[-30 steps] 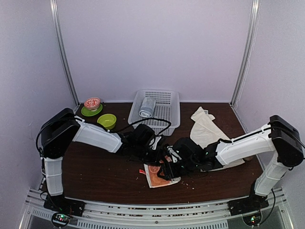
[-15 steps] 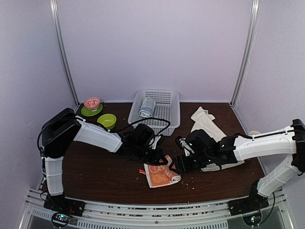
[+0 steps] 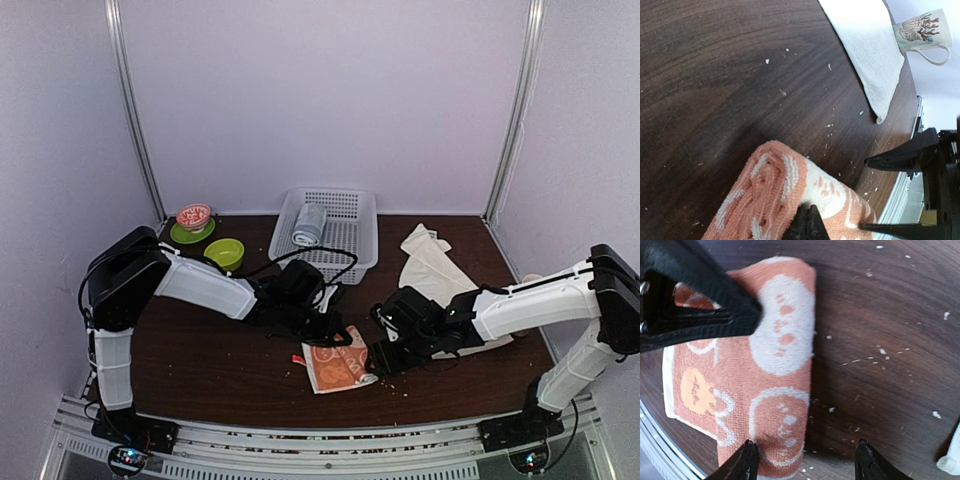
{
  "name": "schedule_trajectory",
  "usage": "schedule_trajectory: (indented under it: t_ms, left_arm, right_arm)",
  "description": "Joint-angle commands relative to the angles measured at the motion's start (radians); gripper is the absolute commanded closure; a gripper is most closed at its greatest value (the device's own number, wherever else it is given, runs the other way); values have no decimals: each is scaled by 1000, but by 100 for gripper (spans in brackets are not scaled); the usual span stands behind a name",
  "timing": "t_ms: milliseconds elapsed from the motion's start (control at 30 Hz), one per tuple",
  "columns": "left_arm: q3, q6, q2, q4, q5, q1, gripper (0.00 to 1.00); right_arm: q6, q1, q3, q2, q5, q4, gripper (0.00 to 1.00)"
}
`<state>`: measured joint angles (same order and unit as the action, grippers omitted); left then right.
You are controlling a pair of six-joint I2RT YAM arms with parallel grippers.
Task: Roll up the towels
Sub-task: Roll the towel from the center of the board.
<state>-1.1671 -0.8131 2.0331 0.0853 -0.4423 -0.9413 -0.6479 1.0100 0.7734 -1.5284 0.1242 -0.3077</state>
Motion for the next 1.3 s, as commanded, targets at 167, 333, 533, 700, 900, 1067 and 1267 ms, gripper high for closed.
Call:
schedule_trajectory:
  t_ms: [167,333,533,700,900,1067,1267]
  left_arm:
    - [-6,19,28,-27,19,16,100]
    - [8,19,22,-23,22,22,100]
    - [30,18,22,-10,24,26,100]
    - [37,22,22,-7,22,29,100]
    - [40,28,19,-8,28,28,100]
    - [55,21,14,6,32,28,100]
    - [68,22,-1,7,36,29,100]
  right_arm:
    - [46,107,92,-93,-47,-101,32]
    - [38,147,138,-173,-66,-135,32]
    - [30,157,154,-196,-69,-148,30]
    - [26,131,131,-43,-41,-98,27]
    - [-73,7,11,84,83,96,27]
    - [-205,-71,-84,48,193,316,29]
    - [-290,-83,-97,-70,254,443,33]
